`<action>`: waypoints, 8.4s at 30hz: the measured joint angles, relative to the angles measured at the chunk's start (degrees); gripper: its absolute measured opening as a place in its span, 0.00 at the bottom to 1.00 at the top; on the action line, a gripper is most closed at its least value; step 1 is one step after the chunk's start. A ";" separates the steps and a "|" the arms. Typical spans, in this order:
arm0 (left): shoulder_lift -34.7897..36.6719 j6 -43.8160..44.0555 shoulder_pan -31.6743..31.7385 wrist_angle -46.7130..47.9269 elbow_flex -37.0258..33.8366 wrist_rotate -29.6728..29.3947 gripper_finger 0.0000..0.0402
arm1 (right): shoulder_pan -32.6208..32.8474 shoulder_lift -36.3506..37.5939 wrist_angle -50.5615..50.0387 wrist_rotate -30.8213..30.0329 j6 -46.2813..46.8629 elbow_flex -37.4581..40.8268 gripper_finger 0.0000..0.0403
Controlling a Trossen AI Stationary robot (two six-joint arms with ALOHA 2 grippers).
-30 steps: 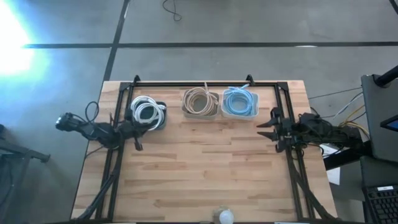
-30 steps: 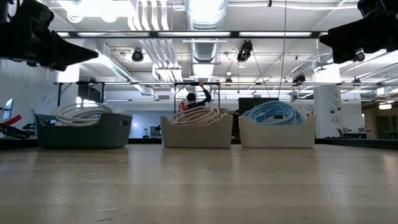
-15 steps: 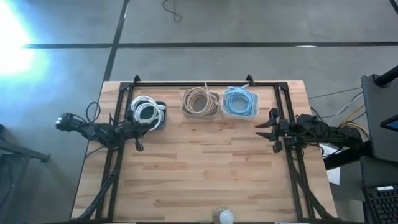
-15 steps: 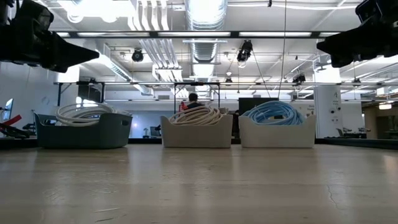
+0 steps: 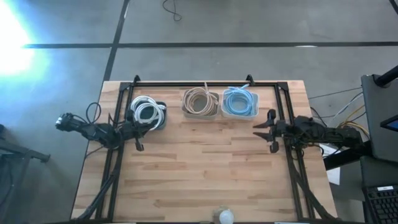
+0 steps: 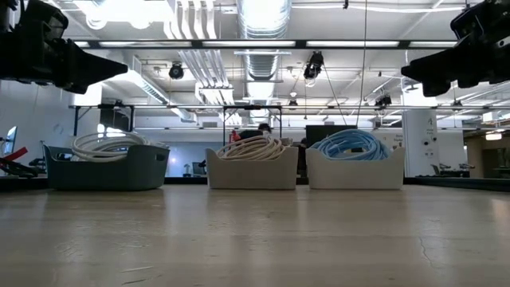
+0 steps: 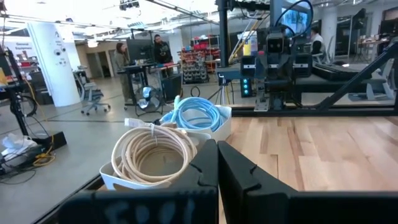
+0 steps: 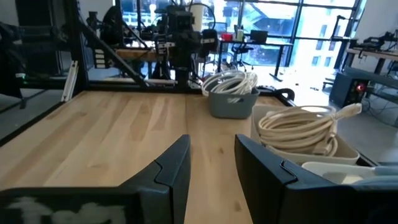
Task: Pick & Place USB Port
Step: Return to Home Position
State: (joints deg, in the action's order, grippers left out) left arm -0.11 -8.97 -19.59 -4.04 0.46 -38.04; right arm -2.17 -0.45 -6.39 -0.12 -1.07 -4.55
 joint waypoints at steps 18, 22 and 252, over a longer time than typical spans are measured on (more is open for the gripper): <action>-0.01 -2.04 0.04 0.43 -0.08 -2.15 0.00 | 0.01 -0.09 5.03 0.00 2.39 3.18 0.29; -0.01 0.62 0.04 0.47 -0.08 -2.19 0.00 | 0.01 -0.09 4.94 0.02 1.41 3.18 0.29; -0.03 1.47 0.04 -0.21 0.18 -2.48 0.00 | 0.01 -0.11 4.96 0.02 -3.53 3.18 0.29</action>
State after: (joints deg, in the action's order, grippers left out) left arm -0.14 -7.51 -19.55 -4.25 0.65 -40.51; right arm -2.15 -0.56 -1.43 -0.10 -4.59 -1.37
